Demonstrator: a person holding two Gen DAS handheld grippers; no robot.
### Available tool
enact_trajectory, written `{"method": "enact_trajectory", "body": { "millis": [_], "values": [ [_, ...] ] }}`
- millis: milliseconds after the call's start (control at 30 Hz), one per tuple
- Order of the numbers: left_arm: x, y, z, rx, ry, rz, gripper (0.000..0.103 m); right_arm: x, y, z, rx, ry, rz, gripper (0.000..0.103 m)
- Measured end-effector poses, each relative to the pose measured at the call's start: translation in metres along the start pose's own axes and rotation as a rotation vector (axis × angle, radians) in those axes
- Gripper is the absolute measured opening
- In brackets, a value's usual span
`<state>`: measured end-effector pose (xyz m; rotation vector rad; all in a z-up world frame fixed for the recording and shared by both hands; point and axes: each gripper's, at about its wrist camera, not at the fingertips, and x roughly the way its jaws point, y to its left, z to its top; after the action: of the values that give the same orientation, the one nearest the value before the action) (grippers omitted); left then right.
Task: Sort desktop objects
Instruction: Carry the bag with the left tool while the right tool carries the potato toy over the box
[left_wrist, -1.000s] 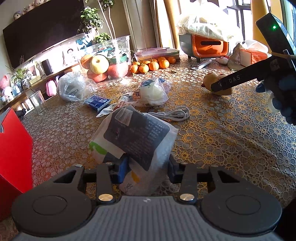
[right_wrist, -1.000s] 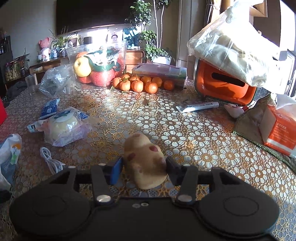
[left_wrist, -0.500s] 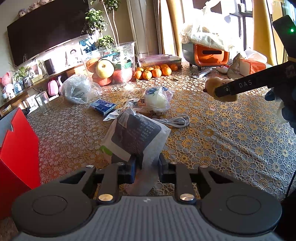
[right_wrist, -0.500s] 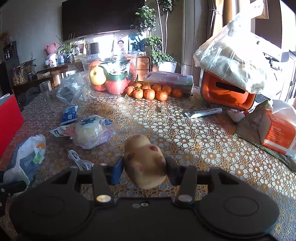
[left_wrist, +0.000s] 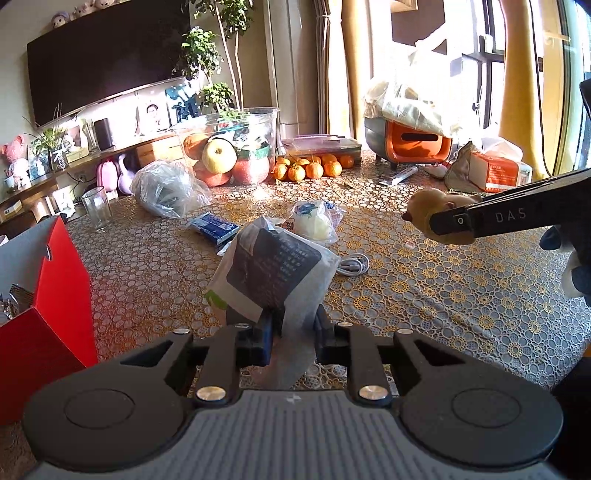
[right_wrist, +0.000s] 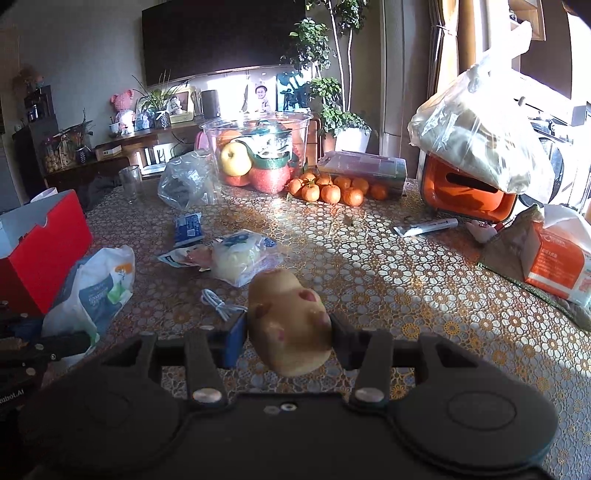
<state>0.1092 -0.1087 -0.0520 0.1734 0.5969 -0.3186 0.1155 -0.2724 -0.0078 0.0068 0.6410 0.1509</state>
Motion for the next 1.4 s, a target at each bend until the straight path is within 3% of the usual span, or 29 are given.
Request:
{"method": "enact_trajectory", "body": {
  "millis": [833, 1400],
  "values": [
    [-0.090, 0.057, 0.005, -0.204, -0.054, -0.090, 0.020, -0.069, 0.089, 0.006, -0.051, -0.038, 0.121, 0.048],
    [-0.134, 0.112, -0.010, -0.229, -0.093, -0.033, 0.020, -0.076, 0.167, 0.014, -0.118, -0.054, 0.203, 0.048]
  ]
}}
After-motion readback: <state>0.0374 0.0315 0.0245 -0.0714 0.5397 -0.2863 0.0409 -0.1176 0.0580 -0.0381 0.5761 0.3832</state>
